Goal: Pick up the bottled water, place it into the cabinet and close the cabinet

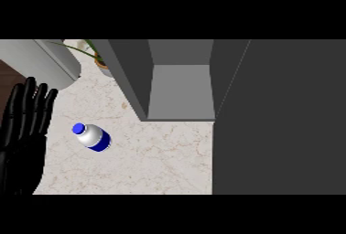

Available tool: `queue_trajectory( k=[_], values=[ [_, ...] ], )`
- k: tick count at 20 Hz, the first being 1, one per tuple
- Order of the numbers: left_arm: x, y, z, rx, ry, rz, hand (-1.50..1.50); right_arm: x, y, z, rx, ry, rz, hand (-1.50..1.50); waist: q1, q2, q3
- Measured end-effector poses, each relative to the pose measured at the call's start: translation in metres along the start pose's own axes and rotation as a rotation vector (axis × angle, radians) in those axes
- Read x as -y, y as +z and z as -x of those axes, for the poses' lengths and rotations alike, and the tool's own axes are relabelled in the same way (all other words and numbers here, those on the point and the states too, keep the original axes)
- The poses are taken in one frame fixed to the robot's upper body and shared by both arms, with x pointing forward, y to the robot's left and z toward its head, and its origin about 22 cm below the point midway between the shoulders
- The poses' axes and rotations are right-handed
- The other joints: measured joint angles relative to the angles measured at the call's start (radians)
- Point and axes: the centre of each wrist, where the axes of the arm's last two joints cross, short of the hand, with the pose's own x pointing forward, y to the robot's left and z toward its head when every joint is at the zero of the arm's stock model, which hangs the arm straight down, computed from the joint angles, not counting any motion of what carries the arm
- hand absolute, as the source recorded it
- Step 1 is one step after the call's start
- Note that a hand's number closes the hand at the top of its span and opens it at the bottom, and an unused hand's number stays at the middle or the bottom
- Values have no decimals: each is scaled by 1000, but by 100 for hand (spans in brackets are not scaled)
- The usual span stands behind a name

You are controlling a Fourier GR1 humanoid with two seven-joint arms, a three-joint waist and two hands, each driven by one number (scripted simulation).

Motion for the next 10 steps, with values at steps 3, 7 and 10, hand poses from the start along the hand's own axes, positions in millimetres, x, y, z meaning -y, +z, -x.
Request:
queue_trajectory(
  k=[3,7,10],
  values=[
    [-12,-7,2,22,47,86,-150,3,7,-3,11,-6,12,-150,-9,16,-11],
    [-30,-19,9,29,160,283,-150,0,16,-6,-13,-35,-18,-150,-27,27,-18],
    [-47,-20,23,-48,267,371,-150,-7,26,-10,-52,-111,-115,-150,-31,29,-20]
  ],
)
